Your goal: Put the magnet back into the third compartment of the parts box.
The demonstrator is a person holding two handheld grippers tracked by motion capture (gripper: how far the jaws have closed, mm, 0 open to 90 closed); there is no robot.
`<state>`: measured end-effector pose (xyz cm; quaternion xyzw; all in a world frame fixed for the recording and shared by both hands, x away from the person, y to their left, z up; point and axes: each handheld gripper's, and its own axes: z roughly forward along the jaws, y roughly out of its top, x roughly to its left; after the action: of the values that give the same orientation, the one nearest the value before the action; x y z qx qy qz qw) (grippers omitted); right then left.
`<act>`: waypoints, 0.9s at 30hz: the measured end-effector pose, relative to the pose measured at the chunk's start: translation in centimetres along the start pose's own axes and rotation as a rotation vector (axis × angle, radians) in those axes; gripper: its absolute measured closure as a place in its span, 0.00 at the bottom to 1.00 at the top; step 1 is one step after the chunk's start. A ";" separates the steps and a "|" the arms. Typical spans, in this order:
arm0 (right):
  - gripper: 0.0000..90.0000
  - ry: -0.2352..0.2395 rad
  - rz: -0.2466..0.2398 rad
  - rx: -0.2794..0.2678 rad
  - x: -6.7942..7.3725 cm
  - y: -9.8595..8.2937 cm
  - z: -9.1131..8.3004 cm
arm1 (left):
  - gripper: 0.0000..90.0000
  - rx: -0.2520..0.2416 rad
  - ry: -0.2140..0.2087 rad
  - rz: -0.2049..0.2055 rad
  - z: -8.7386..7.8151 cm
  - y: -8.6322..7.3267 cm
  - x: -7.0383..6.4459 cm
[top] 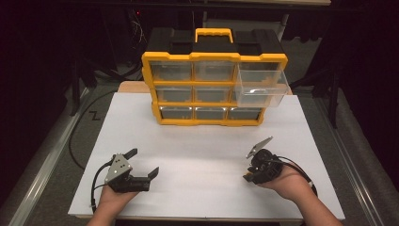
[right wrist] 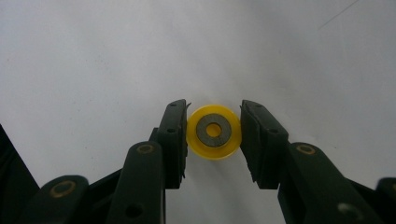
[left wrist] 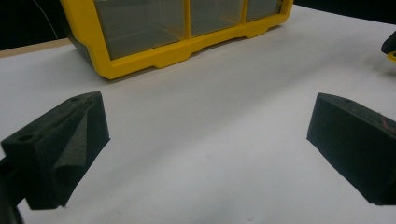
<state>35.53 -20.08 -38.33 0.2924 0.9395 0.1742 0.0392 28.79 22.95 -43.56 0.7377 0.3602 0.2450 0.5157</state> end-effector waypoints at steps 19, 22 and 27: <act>0.72 0.011 -0.022 0.006 -0.4 0.9 -2.3 | 0.00 -0.003 -0.010 0.002 0.0 0.0 -0.1; 0.72 0.008 -0.024 0.004 -0.5 1.1 -2.8 | 0.00 -0.004 -0.010 0.004 0.0 0.0 -0.1; 0.72 0.004 -0.032 0.009 -0.5 1.3 -3.6 | 0.00 -0.003 -0.009 0.002 0.1 0.0 -0.1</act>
<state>36.01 -20.47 -34.51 0.2772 0.9449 0.1699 0.0387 28.75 22.79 -43.61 0.7384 0.3568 0.2430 0.5181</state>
